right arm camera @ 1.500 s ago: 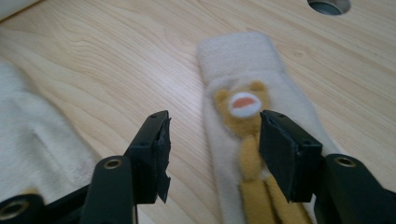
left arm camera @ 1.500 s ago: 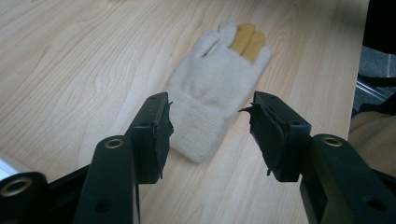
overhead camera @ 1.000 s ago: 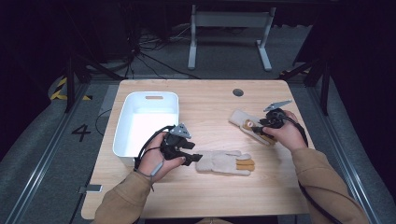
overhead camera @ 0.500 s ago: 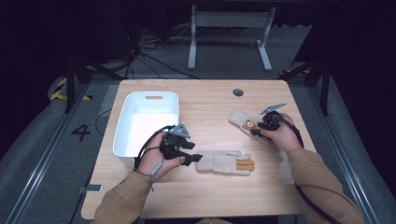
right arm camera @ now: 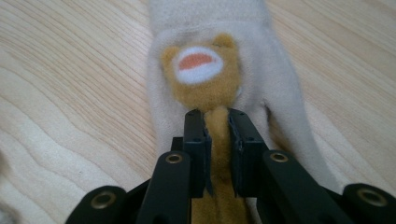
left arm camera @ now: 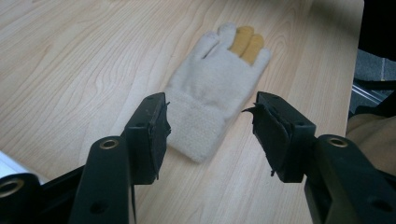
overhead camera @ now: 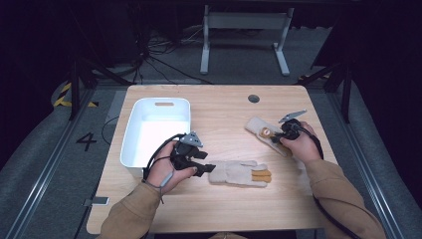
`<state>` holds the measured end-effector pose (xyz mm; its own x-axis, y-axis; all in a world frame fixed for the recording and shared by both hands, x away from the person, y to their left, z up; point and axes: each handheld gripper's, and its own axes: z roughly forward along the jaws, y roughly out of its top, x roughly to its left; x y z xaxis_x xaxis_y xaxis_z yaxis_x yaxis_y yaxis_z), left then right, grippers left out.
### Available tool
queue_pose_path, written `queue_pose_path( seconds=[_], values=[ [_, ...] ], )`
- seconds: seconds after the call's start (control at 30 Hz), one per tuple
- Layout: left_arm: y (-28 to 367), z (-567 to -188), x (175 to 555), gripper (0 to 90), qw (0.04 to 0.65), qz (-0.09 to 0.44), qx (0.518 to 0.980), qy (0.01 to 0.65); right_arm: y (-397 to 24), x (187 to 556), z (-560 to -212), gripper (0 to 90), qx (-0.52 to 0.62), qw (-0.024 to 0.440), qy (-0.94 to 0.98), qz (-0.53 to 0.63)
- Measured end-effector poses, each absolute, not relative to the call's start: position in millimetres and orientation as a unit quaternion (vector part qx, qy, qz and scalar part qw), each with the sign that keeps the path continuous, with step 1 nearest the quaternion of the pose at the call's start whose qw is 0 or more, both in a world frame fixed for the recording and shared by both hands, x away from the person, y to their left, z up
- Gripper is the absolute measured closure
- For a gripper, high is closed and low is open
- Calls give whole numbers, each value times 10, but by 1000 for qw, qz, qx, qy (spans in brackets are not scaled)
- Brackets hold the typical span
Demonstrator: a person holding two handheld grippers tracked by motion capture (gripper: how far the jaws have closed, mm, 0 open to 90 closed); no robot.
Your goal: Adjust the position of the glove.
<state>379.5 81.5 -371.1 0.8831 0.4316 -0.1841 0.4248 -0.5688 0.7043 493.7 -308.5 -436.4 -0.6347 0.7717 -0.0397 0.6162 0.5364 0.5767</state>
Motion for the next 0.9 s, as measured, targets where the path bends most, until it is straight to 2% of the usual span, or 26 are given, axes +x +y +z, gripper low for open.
queue_pose_path(
  seconds=[0.9],
  values=[
    [810,-3711,3785,461,397,7,885,243,-3042,4549,-3788,805,341,181,867,315]
  ],
)
